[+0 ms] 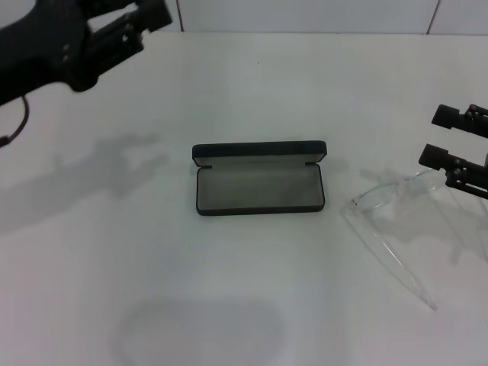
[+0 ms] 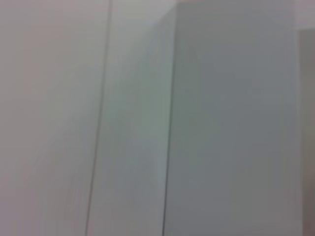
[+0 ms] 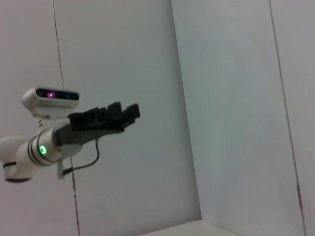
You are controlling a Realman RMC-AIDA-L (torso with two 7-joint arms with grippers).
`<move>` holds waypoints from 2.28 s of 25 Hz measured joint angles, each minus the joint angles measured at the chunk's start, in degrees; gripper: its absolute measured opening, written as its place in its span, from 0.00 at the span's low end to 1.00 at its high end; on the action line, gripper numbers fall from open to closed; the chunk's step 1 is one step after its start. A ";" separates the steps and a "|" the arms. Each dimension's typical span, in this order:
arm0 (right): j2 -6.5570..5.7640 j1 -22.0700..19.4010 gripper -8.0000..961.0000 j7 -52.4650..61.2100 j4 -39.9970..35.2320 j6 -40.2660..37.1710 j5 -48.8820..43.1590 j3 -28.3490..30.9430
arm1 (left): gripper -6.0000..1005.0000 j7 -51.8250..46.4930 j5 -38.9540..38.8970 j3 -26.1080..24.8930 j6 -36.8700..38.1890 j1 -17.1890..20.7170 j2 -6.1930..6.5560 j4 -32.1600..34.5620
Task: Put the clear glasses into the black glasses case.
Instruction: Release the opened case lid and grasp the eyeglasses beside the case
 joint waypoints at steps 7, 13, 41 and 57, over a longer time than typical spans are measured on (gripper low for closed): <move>-0.04 0.11 0.62 1.90 -0.09 0.60 0.00 0.71 | 0.55 5.90 5.43 -0.30 3.91 4.57 0.28 1.58; -1.52 0.28 0.62 12.76 -7.67 0.63 -1.69 0.06 | 0.67 11.53 6.05 -1.16 4.28 7.80 -0.10 0.80; -4.62 25.94 0.62 46.31 -57.36 -15.65 -56.44 -16.65 | 0.86 10.38 13.85 -7.12 7.85 8.51 3.17 -4.34; -1.07 27.60 0.61 41.41 -43.77 -9.35 -63.44 -20.99 | 0.86 7.04 25.09 -7.03 15.10 9.91 5.49 -1.73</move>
